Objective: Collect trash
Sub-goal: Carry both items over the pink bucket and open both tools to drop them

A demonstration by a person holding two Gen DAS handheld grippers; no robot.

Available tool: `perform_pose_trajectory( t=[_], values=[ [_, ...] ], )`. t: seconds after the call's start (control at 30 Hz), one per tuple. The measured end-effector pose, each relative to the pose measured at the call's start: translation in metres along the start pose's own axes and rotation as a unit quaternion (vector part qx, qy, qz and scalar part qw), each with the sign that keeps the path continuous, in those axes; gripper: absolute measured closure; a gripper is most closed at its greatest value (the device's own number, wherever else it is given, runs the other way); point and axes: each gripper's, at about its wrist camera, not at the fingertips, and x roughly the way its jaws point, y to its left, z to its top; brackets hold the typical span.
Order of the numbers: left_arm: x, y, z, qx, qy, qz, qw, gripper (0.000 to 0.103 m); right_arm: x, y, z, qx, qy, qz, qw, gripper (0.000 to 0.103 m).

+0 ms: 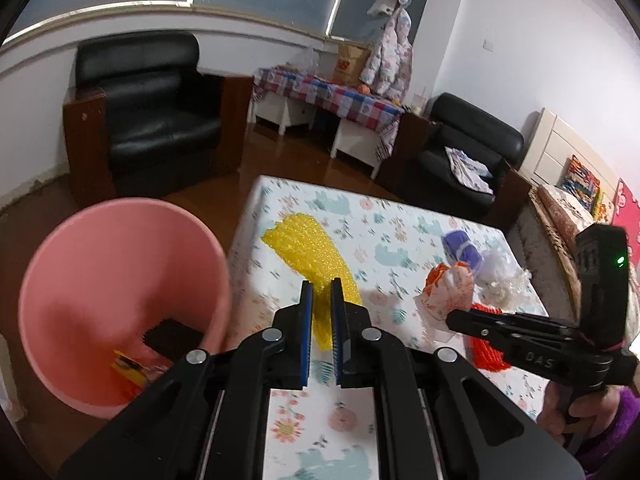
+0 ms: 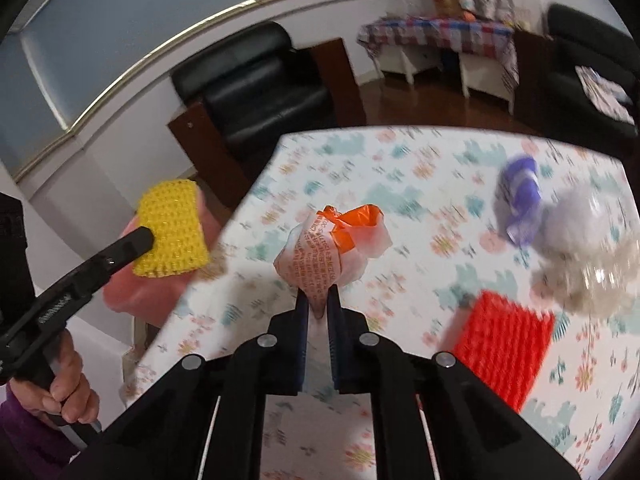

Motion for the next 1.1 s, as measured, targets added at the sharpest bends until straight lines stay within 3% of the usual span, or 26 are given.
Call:
perform_pose_trajectory(
  t=[0.3,0.5,0.9,1.0,1.1],
  values=[
    [-0.043,0.048,0.008,-0.014,-0.058,0.101,0.9931,0.095,0.025,0.083,0.037,-0.080,0.000,0.078,0.994,0.094],
    [-0.052,0.082,-0.003,-0.044,-0.042,0.142,0.9879,0.095,0.056,0.137,0.045,-0.129,0.024,0.114,0.985,0.094],
    [-0.049,0.109,-0.015,-0.075,-0.012,0.170,0.9824,0.094,0.098,0.183,0.036,-0.159,0.076,0.132,0.975,0.091],
    [-0.047,0.114,-0.016,-0.087,-0.002,0.167,0.9821,0.091,0.103,0.185,0.035,-0.155,0.081,0.133,0.976,0.075],
    [-0.045,0.118,-0.016,-0.095,0.004,0.168,0.9812,0.084,0.103,0.183,0.034,-0.151,0.080,0.135,0.976,0.073]
  ],
)
